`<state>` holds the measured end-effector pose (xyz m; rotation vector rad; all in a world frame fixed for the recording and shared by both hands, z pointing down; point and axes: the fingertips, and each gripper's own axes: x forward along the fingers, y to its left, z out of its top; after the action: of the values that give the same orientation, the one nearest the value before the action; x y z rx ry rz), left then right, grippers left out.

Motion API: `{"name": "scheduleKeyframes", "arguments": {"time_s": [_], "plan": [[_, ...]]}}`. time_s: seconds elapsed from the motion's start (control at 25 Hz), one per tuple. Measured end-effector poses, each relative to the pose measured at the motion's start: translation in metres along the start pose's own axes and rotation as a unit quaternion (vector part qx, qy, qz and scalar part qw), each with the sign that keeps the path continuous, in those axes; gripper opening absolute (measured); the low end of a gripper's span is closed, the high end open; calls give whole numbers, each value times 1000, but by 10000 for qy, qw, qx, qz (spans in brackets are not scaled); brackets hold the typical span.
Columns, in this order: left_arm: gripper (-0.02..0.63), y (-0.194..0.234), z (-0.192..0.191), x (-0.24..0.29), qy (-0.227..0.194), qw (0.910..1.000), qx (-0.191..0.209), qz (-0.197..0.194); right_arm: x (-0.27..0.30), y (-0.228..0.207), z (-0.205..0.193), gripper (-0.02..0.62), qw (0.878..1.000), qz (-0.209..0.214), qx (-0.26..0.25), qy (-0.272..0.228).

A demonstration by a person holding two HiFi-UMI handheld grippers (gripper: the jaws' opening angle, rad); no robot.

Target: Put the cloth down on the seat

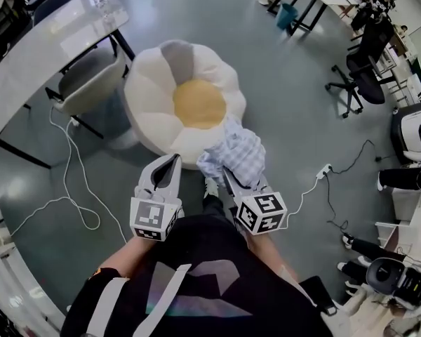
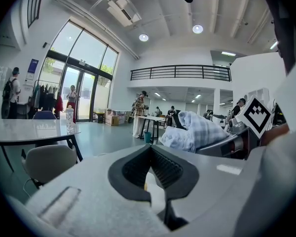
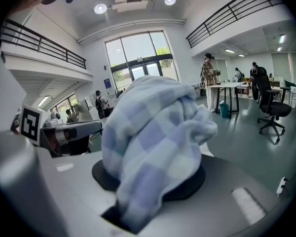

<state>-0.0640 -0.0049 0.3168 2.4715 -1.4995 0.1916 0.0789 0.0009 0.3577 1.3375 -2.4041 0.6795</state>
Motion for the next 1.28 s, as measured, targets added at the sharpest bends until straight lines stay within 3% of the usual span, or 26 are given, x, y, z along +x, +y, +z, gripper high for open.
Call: {"name": "scheduleKeyframes", "arguments": {"time_s": [0.36, 1.0, 1.28], "plan": [[-2, 1, -3, 53, 186, 9994, -133, 256, 31, -45, 17, 160, 9993, 249, -66, 277], [-2, 0, 7, 150, 521, 9950, -34, 847, 93, -122, 48, 160, 9945, 914, -15, 515], [-2, -2, -3, 168, 536, 9933, -35, 1021, 110, -140, 44, 161, 9919, 1063, -129, 684]]}}
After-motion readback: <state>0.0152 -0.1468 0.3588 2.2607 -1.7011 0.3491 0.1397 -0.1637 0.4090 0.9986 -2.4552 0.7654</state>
